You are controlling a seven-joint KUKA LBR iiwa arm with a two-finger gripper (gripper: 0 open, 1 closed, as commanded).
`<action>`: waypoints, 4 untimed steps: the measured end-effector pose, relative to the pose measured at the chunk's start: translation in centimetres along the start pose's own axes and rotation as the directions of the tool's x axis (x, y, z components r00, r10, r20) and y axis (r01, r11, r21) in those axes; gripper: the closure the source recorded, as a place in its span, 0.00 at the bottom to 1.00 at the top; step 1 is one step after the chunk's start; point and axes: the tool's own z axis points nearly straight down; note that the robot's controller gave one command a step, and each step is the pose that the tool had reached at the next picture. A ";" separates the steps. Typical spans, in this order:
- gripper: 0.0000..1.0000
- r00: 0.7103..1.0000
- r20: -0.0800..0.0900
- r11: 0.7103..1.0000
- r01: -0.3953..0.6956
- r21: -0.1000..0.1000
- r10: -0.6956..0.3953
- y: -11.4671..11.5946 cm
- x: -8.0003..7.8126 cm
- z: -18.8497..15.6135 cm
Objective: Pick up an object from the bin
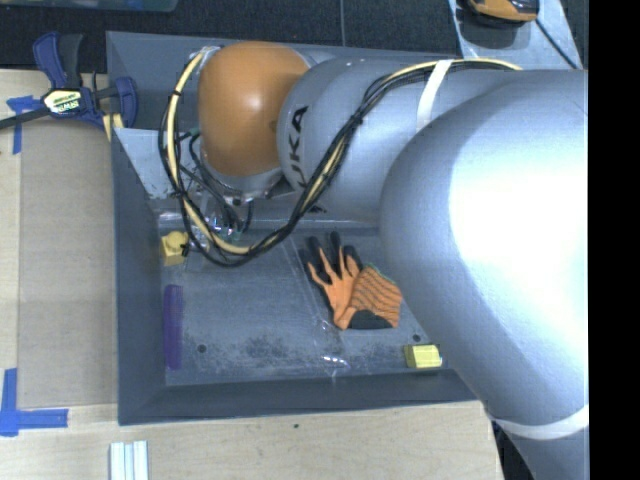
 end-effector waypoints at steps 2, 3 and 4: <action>0.00 0.991 -0.006 0.991 -0.132 -0.004 0.132 0.6 0.3 6.4; 1.00 0.999 0.007 0.999 0.032 -0.005 -0.032 0.3 -0.2 5.1; 1.00 0.999 0.007 1.000 0.031 -0.006 -0.031 0.3 -0.2 5.1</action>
Offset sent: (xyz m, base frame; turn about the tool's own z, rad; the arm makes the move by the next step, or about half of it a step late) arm -0.0007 0.0065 -0.0496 0.3047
